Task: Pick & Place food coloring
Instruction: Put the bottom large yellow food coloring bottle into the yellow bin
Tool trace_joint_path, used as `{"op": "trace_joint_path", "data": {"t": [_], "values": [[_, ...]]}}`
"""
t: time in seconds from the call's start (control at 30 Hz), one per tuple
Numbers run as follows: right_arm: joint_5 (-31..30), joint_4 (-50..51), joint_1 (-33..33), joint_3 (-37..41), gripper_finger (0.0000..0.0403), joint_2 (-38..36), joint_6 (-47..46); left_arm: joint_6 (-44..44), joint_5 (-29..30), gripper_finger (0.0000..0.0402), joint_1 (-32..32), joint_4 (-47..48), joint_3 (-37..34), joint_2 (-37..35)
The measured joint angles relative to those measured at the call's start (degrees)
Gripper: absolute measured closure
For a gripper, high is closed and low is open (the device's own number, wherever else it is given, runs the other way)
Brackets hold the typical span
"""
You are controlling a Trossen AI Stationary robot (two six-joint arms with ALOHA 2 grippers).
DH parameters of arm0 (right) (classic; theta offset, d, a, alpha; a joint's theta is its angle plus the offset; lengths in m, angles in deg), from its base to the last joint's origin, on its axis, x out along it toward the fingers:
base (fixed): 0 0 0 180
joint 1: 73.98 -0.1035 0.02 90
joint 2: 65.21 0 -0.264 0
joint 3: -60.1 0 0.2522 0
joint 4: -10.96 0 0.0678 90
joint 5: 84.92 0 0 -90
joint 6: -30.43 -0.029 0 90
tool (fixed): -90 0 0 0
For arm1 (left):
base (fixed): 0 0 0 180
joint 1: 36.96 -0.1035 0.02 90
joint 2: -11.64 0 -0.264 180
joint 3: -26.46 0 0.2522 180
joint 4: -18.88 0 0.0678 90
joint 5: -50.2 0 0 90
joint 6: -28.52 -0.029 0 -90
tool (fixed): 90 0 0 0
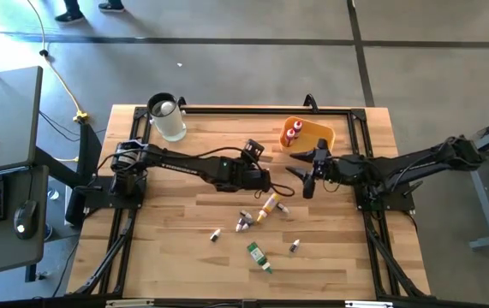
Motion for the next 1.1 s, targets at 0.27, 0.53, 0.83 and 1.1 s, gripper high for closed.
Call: {"op": "trace_joint_path", "data": {"t": [0.27, 0.53, 0.83, 1.1], "values": [[-2.1, 11.1, 3.8, 0.0, 0.0187, 6.1, 6.5, 3.5, 0.3, 0.0304, 0.1, -1.2, 0.0, 0.0], [5.4, -5.9, 8.5, 0.0, 0.0187, 18.0, 19.8, 1.5, -5.6, 0.0304, 0.1, -7.6, 0.0, 0.0], [6.5, -13.4, 10.7, 0.0, 0.0187, 25.7, 21.3, -0.8, -8.9, 0.0304, 0.1, -11.8, 0.0, 0.0], [7.7, -14.5, 10.0, 0.0, 0.0187, 25.4, 21.3, -1.1, -9.1, 0.0304, 0.0, -11.0, 0.0, 0.1]]}}
